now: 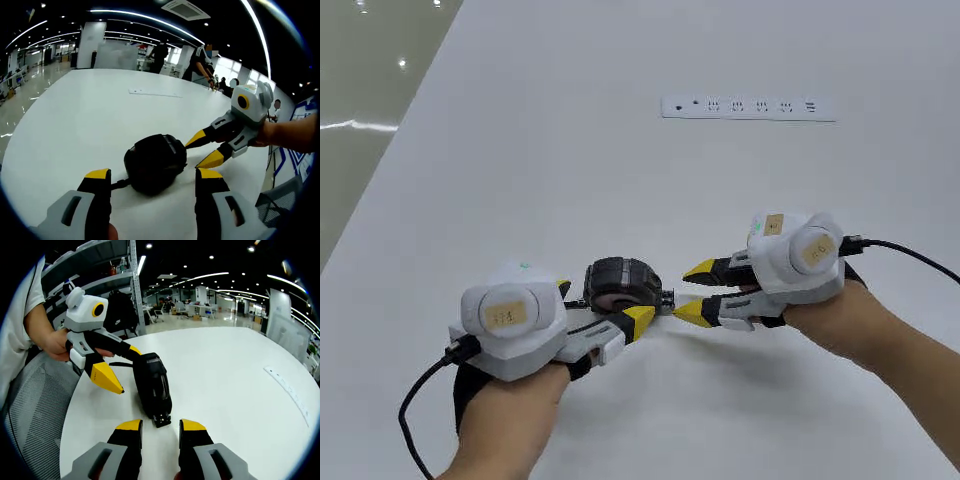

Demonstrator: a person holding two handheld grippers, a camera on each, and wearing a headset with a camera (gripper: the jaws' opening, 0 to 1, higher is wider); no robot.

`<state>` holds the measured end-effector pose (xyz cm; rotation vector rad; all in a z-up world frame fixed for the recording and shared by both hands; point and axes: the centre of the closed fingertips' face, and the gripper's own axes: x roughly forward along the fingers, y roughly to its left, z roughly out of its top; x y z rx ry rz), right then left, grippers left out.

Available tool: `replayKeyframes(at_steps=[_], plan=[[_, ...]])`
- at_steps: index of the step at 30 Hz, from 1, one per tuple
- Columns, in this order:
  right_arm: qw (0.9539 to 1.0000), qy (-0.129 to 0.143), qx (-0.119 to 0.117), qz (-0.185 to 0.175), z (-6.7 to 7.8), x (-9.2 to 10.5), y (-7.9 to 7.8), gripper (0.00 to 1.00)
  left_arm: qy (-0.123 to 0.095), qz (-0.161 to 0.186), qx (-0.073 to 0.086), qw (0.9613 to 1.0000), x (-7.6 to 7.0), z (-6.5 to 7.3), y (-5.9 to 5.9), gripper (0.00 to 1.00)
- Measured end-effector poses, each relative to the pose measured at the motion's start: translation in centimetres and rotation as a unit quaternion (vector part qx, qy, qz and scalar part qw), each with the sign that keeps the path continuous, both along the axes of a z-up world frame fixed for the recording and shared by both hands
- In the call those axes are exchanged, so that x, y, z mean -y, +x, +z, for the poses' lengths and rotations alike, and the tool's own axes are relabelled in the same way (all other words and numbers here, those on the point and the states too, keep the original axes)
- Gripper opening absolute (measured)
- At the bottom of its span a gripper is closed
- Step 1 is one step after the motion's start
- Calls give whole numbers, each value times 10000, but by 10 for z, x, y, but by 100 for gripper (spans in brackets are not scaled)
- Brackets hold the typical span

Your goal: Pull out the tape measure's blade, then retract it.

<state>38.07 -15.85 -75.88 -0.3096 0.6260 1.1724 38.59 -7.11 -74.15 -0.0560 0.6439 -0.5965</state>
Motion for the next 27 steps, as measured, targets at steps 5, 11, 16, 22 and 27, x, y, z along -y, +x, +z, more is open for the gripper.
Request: replayKeyframes(at_steps=[5,11,16,22,27], plan=[[9995,88,12,-297,7,9,-3,31,60,-200,56,9998,-13,2,-7,64],[9984,189,-53,-527,12,16,-13,38,75,-426,118,9990,-24,5,-17,66],[9974,207,-69,-687,15,25,-20,47,76,-521,131,9985,-36,4,-24,68],[9960,212,-65,-868,18,38,-26,56,-4,-676,161,9976,-47,8,-32,72],[9946,243,-32,-1004,23,47,-34,60,-21,-723,148,9973,-56,11,-38,74]])
